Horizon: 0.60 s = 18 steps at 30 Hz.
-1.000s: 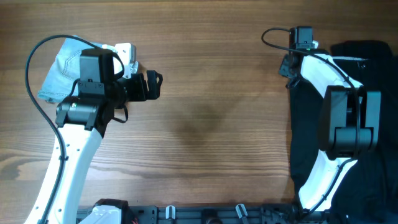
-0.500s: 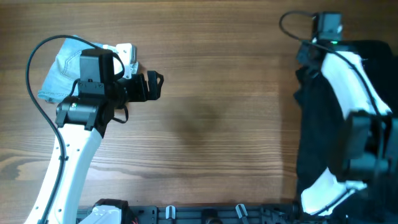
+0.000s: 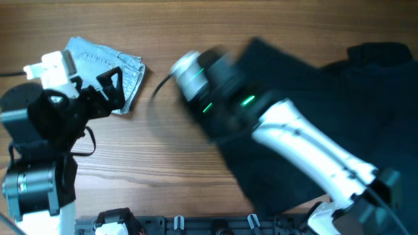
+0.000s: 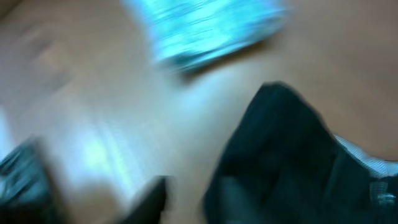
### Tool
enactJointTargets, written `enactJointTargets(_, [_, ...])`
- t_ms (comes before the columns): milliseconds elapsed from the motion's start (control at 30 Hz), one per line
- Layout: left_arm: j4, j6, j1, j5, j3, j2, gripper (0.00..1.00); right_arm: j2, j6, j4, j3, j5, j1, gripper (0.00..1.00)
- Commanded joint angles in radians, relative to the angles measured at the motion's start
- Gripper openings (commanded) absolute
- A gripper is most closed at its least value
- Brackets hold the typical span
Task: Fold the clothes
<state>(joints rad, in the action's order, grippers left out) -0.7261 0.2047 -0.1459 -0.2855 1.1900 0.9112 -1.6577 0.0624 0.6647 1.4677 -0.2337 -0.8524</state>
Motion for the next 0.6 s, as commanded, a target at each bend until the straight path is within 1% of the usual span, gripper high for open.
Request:
enactJointTargets(0, [0.000, 0.013, -0.023, 0.000, 0.015, -0.038, 1.00, -0.037, 0.012, 0.011, 0.016, 0.131, -0.175, 0.82])
enactJointTargets(33, [0.000, 0.013, -0.023, -0.001, 0.015, -0.041, 1.00, -0.028, 0.041, 0.018, 0.018, 0.235, -0.188, 0.87])
enactJointTargets(67, [0.000, 0.013, -0.023, -0.001, 0.015, -0.039, 1.00, -0.005, 0.059, 0.021, 0.019, 0.292, -0.173, 0.91])
enactJointTargets(167, [0.006, 0.013, -0.014, -0.007, 0.015, -0.009, 1.00, 0.078, 0.130, 0.029, 0.019, 0.294, -0.063, 0.91])
enactJointTargets(233, [0.003, 0.013, 0.029, -0.026, 0.015, 0.047, 1.00, 0.162, 0.213, 0.037, 0.019, 0.292, 0.069, 0.91])
enactJointTargets(333, [0.007, 0.002, 0.146, -0.032, 0.015, 0.176, 1.00, 0.273, 0.284, 0.040, 0.019, 0.224, 0.251, 0.91])
enactJointTargets(400, [0.014, -0.061, 0.241, -0.032, 0.015, 0.284, 1.00, 0.319, 0.322, 0.060, 0.019, 0.195, 0.341, 0.91])
enactJointTargets(433, [0.033, -0.070, 0.290, -0.032, 0.015, 0.340, 1.00, 0.343, 0.367, 0.092, 0.019, 0.195, 0.399, 0.91])
enactJointTargets(467, [0.058, -0.069, 0.311, -0.033, 0.015, 0.376, 1.00, 0.356, 0.390, 0.126, 0.019, 0.188, 0.441, 0.91])
enactJointTargets(567, [0.192, -0.061, 0.354, -0.042, 0.015, 0.475, 1.00, 0.350, 0.407, 0.259, 0.017, 0.163, 0.538, 0.89])
